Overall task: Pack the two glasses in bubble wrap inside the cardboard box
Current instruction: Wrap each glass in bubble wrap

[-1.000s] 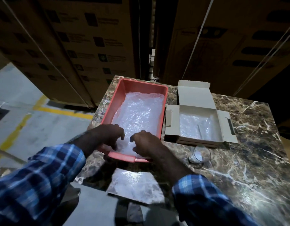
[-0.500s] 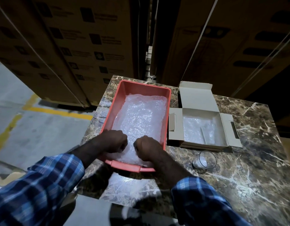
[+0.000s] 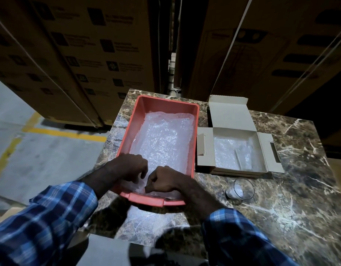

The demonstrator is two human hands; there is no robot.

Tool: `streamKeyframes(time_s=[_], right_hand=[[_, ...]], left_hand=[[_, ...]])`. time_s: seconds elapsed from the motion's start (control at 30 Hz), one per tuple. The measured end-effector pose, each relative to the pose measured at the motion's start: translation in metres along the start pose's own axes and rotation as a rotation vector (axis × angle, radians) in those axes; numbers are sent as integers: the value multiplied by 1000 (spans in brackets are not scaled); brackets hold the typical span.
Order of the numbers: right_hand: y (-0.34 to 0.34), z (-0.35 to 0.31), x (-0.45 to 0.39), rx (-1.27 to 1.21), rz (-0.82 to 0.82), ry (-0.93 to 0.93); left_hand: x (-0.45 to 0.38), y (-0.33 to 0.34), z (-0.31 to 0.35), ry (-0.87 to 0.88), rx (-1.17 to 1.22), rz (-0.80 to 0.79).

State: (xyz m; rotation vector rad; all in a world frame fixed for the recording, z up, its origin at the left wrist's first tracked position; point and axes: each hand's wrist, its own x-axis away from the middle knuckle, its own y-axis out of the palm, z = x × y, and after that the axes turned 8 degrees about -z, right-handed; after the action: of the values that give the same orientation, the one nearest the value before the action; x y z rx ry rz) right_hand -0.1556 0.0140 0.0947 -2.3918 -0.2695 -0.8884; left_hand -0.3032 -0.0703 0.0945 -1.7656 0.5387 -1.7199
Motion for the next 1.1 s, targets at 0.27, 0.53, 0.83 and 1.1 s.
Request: streamKeyframes(time_s=[0.27, 0.53, 0.83, 1.1], right_hand=[[-3, 0, 3, -89, -65, 13], [-4, -2, 9, -177, 26, -15], [-18, -2, 20, -618, 506, -57], [-30, 5, 24, -441, 736, -136]], left_hand=[[13, -10, 5, -8, 59, -94], [15, -4, -4, 4, 107, -116], [20, -17, -7, 87, 384, 276], [29, -22, -15, 172, 581, 685]])
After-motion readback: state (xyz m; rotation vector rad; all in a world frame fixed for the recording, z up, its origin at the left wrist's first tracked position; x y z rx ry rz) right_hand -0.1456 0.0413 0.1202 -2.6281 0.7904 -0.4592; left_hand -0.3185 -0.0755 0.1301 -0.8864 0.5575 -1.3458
